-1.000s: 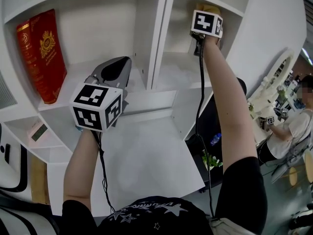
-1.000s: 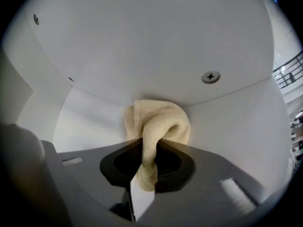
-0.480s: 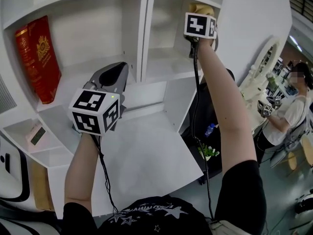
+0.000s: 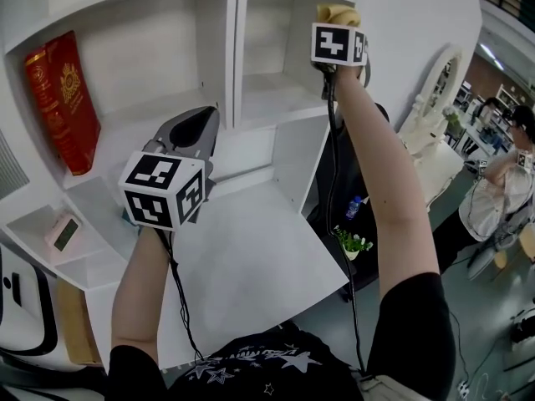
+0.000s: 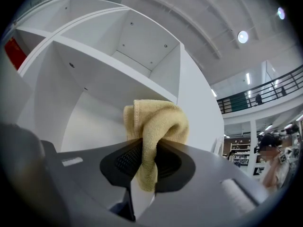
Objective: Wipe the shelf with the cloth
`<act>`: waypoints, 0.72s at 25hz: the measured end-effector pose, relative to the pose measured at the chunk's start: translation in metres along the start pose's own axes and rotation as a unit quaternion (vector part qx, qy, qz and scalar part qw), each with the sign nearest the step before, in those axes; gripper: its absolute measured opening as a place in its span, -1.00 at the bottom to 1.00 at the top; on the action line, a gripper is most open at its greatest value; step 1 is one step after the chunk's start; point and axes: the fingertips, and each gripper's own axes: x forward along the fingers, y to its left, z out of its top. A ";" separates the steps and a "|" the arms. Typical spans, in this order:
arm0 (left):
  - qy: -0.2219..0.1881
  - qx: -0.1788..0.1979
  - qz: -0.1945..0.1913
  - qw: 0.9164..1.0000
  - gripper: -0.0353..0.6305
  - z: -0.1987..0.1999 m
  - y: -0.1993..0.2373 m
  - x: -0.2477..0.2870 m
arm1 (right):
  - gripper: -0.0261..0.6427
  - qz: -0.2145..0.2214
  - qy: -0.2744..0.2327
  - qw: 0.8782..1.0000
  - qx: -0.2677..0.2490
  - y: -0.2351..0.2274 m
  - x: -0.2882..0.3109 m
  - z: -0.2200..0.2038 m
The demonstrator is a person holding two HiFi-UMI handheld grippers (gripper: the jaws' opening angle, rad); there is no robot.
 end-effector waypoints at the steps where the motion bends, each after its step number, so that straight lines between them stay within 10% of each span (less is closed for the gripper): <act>1: -0.001 0.000 -0.001 1.000 -0.88 0.000 -0.001 -0.002 | -0.67 -0.001 0.001 1.000 0.000 -0.001 -0.002 -0.001; 18: -0.004 -0.001 0.047 0.999 -0.88 0.000 0.027 -0.002 | -0.67 0.075 0.015 0.997 0.022 0.068 0.034 -0.024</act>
